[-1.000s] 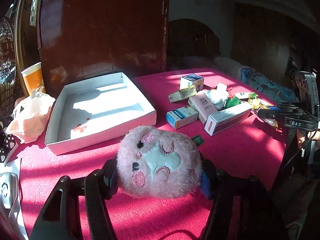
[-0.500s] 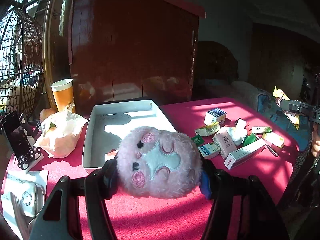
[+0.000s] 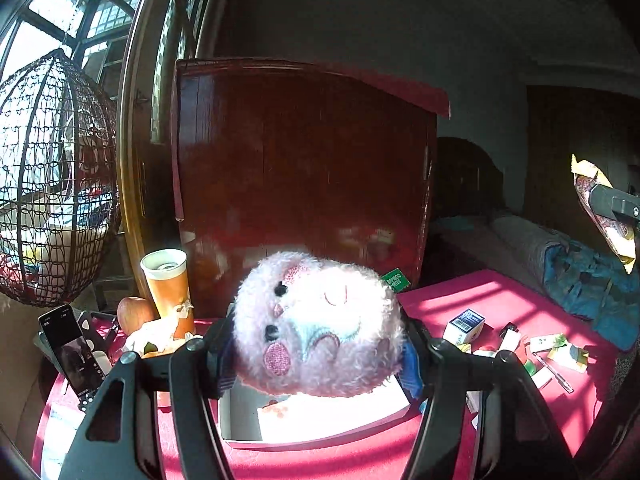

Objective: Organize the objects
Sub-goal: 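Carry the plush toy and snack bar into the white tray box and release both, then move both grippers back toward the cluttered items on the table, then grasp the long white sealant box with the left gripper while the right gripper grasps the pen, then carry the sealant box and pen to the white tray box and release them inside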

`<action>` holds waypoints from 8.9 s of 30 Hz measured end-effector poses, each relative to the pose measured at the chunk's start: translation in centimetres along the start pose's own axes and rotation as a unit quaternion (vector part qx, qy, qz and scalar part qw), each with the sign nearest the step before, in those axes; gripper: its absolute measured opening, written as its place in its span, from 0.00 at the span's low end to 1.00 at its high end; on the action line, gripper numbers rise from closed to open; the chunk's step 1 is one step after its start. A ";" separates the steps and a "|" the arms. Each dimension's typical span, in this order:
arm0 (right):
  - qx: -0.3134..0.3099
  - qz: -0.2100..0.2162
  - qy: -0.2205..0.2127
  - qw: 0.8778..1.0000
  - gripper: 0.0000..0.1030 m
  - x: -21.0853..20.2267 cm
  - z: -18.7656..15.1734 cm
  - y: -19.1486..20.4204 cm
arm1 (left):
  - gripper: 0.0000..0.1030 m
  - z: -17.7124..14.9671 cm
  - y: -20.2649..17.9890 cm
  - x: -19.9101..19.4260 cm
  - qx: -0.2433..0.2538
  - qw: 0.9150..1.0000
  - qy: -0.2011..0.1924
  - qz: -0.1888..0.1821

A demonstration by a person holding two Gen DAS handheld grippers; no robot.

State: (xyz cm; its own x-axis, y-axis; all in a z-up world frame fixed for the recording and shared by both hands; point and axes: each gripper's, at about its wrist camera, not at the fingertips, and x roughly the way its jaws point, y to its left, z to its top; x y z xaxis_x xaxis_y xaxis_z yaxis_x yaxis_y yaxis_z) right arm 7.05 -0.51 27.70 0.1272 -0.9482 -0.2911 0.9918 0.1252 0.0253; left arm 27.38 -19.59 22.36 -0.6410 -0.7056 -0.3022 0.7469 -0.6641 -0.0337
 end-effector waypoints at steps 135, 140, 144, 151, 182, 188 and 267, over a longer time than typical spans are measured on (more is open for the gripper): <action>0.192 -0.279 0.253 0.907 0.66 -5.5 -27.9 -22.7 | 0.99 -17.7 -28.9 15.0 0.270 0.886 0.241 -0.288; 0.161 -0.282 0.268 0.907 0.64 -4.7 -28.6 -22.0 | 0.71 -17.4 -29.0 14.5 0.260 0.880 0.261 -0.300; 0.148 -0.281 0.268 0.909 0.39 -4.7 -28.5 -21.6 | 0.47 -18.6 -29.8 14.6 0.287 0.868 0.282 -0.292; 0.157 -0.270 0.266 0.912 0.09 -4.9 -28.3 -21.3 | 0.27 -18.6 -29.2 13.7 0.249 0.868 0.292 -0.313; 0.183 -0.242 0.118 0.946 0.09 -6.4 -19.3 -17.8 | 0.27 -11.1 -19.2 9.5 0.075 0.955 0.151 -0.243; 0.190 -0.230 0.112 0.948 0.09 -5.9 -18.5 -17.3 | 0.27 -10.6 -16.9 9.5 0.044 0.963 0.139 -0.226; 0.215 -0.015 0.240 0.946 0.09 25.4 -10.9 -5.3 | 0.27 -9.3 3.3 19.8 -0.021 0.980 0.179 0.084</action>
State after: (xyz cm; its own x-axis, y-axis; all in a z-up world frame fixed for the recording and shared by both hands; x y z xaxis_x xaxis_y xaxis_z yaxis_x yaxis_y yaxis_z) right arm 4.91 -22.06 9.74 0.1813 -0.6940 -0.6968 0.9211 -0.1283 0.3675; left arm 18.81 -33.48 7.36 -0.4105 -0.6672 -0.6216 0.8484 -0.5293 0.0079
